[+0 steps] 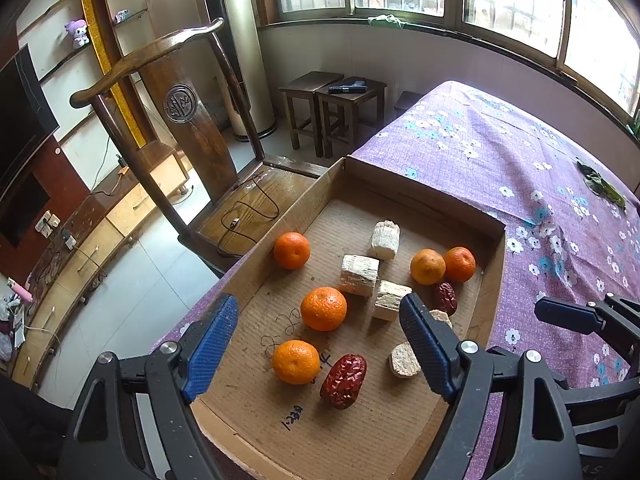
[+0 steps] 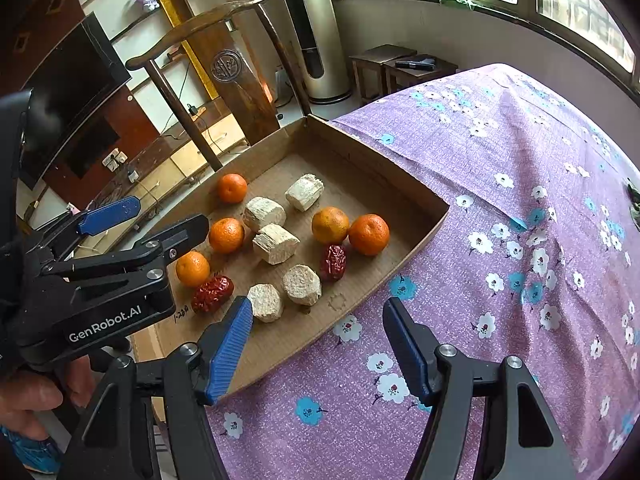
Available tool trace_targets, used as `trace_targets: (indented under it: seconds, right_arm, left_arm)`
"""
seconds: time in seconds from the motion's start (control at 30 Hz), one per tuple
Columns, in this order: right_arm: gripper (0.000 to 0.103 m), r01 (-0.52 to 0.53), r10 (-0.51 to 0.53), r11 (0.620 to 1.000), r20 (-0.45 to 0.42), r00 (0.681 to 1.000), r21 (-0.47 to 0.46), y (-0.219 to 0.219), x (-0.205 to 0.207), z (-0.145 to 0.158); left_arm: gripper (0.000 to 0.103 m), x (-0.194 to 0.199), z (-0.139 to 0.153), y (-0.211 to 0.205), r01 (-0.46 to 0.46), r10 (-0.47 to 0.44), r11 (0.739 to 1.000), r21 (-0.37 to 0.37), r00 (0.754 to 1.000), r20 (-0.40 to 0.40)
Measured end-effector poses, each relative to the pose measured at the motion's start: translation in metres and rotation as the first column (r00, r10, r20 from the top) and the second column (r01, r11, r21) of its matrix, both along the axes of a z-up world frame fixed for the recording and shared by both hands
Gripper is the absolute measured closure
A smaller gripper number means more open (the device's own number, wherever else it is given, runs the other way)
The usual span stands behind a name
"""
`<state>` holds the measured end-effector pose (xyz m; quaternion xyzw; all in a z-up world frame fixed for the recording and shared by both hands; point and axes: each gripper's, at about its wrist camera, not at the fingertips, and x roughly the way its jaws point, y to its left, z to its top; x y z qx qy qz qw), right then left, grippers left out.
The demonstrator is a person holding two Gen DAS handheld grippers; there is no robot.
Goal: Organize fruits
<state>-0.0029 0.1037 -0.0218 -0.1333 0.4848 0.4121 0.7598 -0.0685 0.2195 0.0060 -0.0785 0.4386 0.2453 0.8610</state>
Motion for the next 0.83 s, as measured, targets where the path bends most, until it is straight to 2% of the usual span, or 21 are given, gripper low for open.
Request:
trace_targets:
  seconds: [0.57,0.83]
  right_arm:
    - [0.030,-0.003,0.003,1.000,-0.012,1.000,-0.005,0.0039,-0.0002,-0.0048]
    - [0.030,0.037,-0.037,0.999,-0.009,0.999,0.011,-0.0046,0.0045,-0.0034]
  left_arm:
    - [0.021,0.0028,-0.0032,0.0029,0.000,0.000,1.000,-0.006,1.000,-0.007]
    - [0.021,0.0091,0.0025,-0.0026,0.039,-0.039,0.999,0.031,0.999,0.002]
